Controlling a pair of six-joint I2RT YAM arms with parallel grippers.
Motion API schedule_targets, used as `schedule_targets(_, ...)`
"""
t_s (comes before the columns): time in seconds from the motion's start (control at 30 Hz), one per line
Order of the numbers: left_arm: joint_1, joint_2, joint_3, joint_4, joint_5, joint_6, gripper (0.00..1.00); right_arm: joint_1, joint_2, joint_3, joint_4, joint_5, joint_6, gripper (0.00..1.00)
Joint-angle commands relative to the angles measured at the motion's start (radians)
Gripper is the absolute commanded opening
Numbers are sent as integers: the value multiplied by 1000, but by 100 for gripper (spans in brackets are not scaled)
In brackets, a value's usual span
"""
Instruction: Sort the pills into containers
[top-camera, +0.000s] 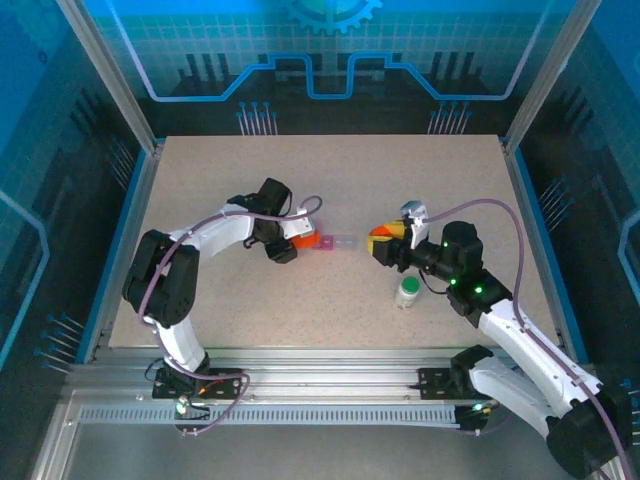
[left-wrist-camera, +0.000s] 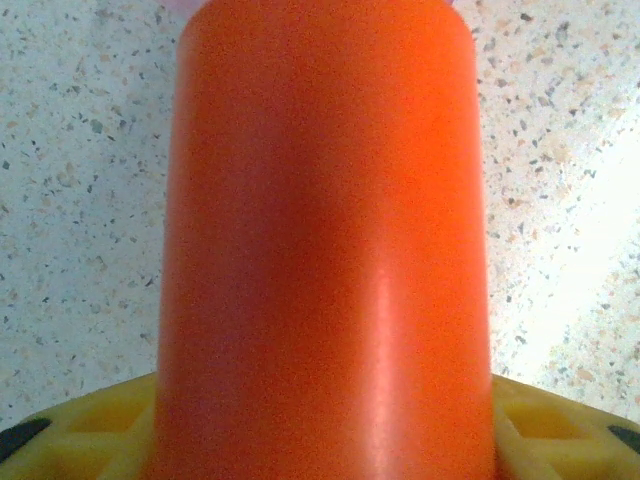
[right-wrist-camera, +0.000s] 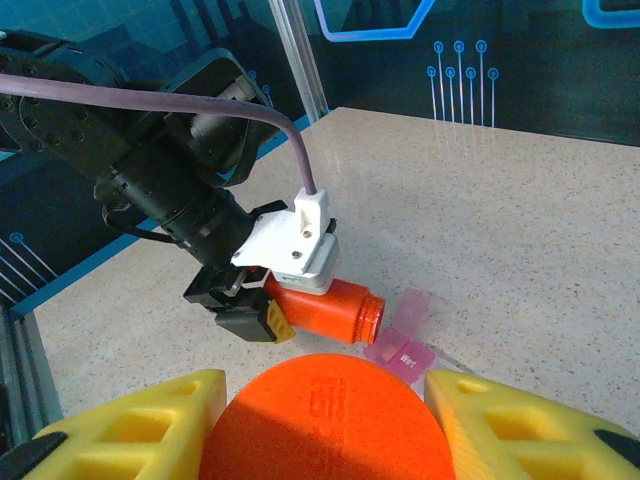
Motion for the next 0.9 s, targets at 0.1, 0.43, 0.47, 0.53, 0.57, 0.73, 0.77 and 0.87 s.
schedule_targets(0.1, -15, 38, 74, -121, -43, 59, 13, 8, -9, -8, 42, -24, 10, 24)
schedule_targets(0.43, -43, 85, 147, -183, -81, 67, 13, 10, -16, -8, 39, -31, 11, 24)
schedule_targets(0.47, -45, 89, 154, -188, -85, 67, 13, 10, -16, -8, 39, -31, 12, 24)
schedule_targets(0.53, -52, 98, 166, -199, -97, 73, 13, 10, -16, -8, 40, -32, 12, 24)
schedule_targets(0.57, -57, 103, 174, -207, -107, 79, 13, 10, -15, -8, 40, -32, 13, 24)
schedule_targets(0.73, -78, 134, 207, -241, -142, 95, 13, 11, -16, -8, 41, -36, 15, 24)
schedule_targets(0.77, -81, 141, 216, -247, -151, 97, 13, 13, -16, -7, 40, -36, 14, 24)
schedule_targets(0.87, -84, 172, 248, -278, -195, 103, 13, 14, -18, -7, 39, -38, 14, 24)
